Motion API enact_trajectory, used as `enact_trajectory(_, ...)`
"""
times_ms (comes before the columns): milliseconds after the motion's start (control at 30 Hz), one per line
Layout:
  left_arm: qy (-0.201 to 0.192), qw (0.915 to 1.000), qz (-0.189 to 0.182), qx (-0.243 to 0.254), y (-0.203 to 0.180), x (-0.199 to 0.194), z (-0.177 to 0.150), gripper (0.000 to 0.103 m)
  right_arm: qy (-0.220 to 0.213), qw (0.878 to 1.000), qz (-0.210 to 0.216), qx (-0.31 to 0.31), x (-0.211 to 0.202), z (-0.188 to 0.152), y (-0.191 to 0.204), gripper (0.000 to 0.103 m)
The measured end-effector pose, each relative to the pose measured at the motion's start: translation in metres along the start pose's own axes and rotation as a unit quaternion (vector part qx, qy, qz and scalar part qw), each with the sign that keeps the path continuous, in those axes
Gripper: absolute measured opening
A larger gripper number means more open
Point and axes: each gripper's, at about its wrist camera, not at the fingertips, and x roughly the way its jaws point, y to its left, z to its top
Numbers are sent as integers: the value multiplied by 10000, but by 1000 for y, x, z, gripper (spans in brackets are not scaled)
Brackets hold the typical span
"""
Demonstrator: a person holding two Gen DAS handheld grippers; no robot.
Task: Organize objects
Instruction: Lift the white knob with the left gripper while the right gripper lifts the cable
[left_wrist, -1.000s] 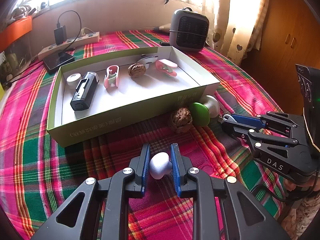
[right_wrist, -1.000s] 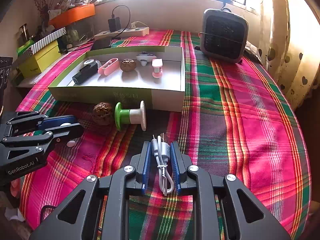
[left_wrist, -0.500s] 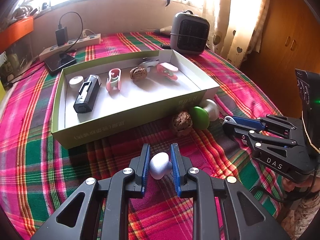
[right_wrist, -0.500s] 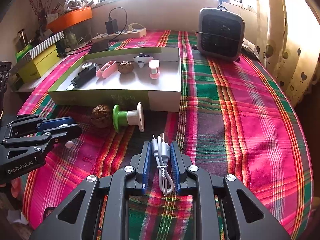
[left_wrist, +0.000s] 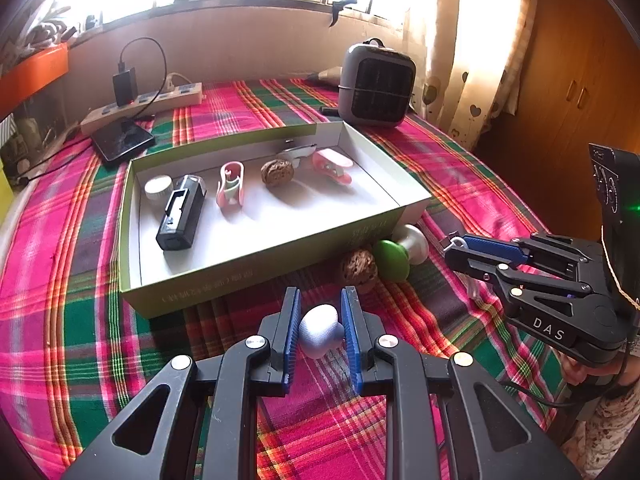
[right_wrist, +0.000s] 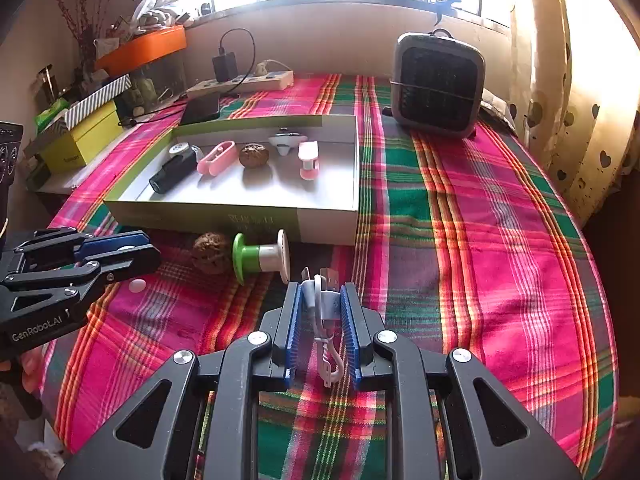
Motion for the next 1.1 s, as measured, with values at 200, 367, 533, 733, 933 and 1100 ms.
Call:
enact_trajectory(200, -57, 10000, -6, -36, 4, -3, 9, 19, -110, 9999, 41, -14, -6, 10, 0, 20)
enact_trajectory(367, -106, 9999, 13, -70, 11, -4, 16, 19, -163, 9998, 42, -60, -7, 19, 3, 20)
enact_trajectory(533, -145, 9998, 32, -93, 16, -4, 23, 19, -173, 9998, 71, -82, -5, 27, 5, 13)
enact_trajectory(733, -144, 9998, 51, -143, 24, -1, 27, 19, -198, 9997, 90, -104, -2, 34, 6, 12)
enact_trajectory(933, -119, 9998, 31, -180, 28, 2, 27, 19, -121, 9995, 277, 96, 3, 30, -6, 12)
enact_trajectory(1100, -110, 9998, 19, -186, 29, 3, 27, 19, -60, 9990, 412, 158, 8, 29, -7, 17)
